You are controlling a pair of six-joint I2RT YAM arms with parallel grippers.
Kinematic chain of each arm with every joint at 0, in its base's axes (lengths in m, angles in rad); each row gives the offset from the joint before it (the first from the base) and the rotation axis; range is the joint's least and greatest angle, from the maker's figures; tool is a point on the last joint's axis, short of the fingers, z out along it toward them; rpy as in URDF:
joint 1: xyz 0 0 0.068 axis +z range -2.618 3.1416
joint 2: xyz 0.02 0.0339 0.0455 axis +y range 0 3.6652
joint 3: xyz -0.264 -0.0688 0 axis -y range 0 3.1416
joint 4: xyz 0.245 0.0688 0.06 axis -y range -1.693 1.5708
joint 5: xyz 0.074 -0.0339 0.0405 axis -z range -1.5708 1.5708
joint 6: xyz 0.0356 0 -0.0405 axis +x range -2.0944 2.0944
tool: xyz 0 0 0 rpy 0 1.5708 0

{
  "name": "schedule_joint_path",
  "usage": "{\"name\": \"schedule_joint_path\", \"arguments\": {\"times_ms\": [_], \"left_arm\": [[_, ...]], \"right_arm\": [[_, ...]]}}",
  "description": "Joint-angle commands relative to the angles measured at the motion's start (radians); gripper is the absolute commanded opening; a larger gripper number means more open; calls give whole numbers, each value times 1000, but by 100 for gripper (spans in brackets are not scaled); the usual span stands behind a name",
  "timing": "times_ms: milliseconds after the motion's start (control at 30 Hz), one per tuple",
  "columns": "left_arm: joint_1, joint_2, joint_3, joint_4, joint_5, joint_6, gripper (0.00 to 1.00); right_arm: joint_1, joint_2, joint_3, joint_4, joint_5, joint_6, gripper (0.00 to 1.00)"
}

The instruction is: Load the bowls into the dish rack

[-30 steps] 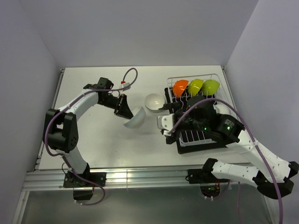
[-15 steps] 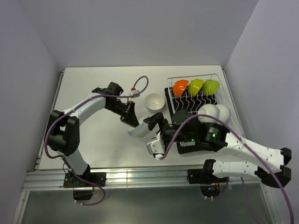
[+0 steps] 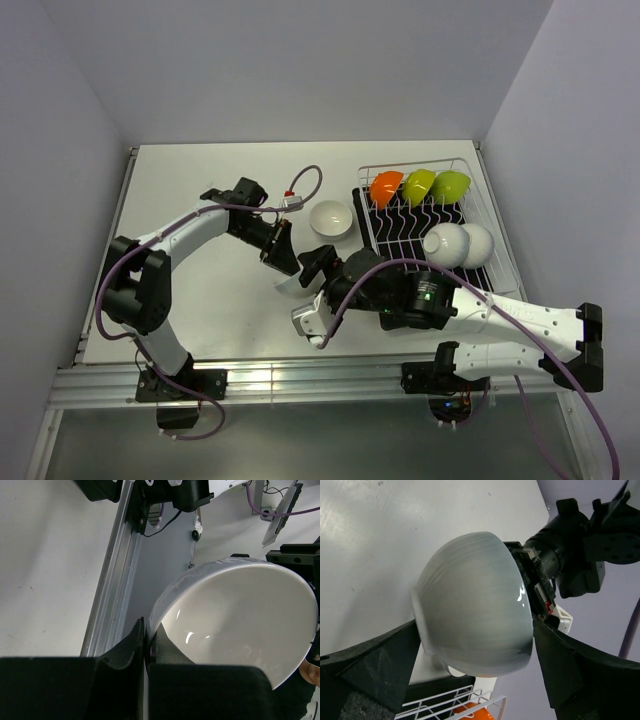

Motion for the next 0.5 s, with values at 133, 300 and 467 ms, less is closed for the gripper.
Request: {"name": "schedule_joint_path", "arguments": {"times_ms": [133, 300, 467], "left_arm": [[-6, -8, 43, -19, 106, 3, 0], [-6, -6, 40, -13, 109, 2, 0], [-6, -14, 37, -1, 91, -11, 15]], "right_arm": [[7, -11, -9, 88, 64, -53, 89], [7, 4, -12, 78, 93, -58, 66], [7, 6, 8, 56, 72, -39, 27]]}}
